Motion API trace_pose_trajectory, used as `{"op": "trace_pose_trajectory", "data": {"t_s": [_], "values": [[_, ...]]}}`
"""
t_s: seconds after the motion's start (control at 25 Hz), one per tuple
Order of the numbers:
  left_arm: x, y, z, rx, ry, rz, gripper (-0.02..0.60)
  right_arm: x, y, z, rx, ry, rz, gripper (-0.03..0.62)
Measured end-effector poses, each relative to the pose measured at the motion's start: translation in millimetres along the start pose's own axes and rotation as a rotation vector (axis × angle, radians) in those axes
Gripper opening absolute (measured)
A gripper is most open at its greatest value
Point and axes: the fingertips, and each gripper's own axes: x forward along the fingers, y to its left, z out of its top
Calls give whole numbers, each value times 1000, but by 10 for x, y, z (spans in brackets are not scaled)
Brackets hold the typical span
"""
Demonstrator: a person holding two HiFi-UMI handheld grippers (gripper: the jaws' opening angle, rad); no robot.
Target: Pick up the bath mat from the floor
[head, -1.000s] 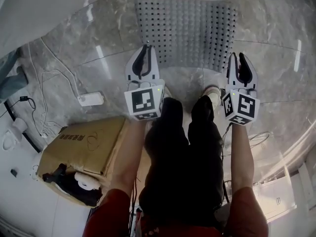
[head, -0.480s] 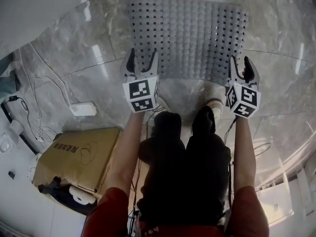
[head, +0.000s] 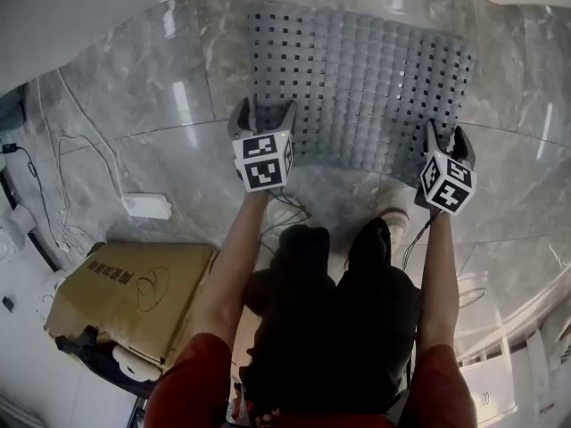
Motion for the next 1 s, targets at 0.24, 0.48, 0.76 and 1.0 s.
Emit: {"op": "trace_pose_trajectory", "data": {"t_s": [0.24, 0.48, 0.76, 1.0], "values": [[146, 5, -77, -54, 59, -19, 364, 181, -87, -76, 10, 70, -28, 300], [95, -40, -54, -41, 70, -16, 330, 206, -141, -87, 63, 99, -6, 282], [-57, -257, -5, -74, 81, -59, 219, 49, 17, 10, 79, 79, 55, 165], [-411, -461, 107, -79, 103, -94, 172, -318, 148, 210, 50, 50, 75, 109]]}}
